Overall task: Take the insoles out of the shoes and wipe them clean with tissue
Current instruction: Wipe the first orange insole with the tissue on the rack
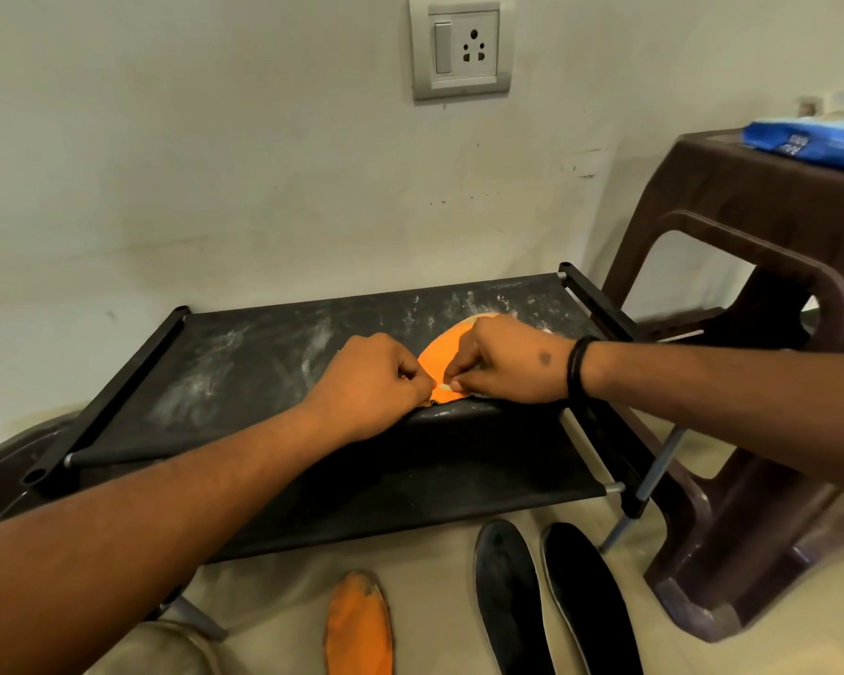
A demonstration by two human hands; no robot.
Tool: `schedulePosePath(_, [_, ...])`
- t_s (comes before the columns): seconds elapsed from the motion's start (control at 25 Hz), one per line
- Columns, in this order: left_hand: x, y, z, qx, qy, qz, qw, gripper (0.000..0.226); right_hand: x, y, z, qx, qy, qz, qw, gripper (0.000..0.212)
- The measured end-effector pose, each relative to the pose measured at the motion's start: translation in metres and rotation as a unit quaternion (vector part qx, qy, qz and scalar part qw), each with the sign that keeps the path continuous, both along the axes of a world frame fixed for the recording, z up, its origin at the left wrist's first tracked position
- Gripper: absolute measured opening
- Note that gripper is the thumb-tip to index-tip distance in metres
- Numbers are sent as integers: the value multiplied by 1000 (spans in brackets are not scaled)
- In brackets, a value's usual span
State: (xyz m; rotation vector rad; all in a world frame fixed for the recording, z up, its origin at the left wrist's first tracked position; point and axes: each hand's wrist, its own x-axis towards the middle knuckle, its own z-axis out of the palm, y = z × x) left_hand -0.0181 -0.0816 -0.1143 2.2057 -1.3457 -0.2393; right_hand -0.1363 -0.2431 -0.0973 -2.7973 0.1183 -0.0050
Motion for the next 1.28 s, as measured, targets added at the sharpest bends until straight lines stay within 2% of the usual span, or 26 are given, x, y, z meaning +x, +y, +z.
schedulePosePath(0.16, [-1,-1,0,-5,-2,4,1000,19,-3,-17,3,-87,2,-43,995,25])
schedulePosePath(0.36, [0,0,-1,-6,2,3,1000,19,-4,-3,5,-13,28,-9,999,31])
schedulePosePath(0.52, [-2,0,0,-9,1,2,1000,19,0,-13,7,-59,6,-74,996,28])
schedulePosePath(0.72, [1,0,-2,-6,-7,-2,1000,18,10,11,5,-58,14,-26,998,18])
schedulePosePath(0.88, [0,0,-2,-8,-9,4,1000,19,20,-4,5,-95,2,-95,991,17])
schedulePosePath(1.08, [5,1,-6,-10,-13,-5,1000,18,23,14,2,-69,9,-49,996,19])
schedulePosePath(1.28, [2,0,-5,-14,-20,-3,1000,20,35,5,4,-95,-6,-99,991,14])
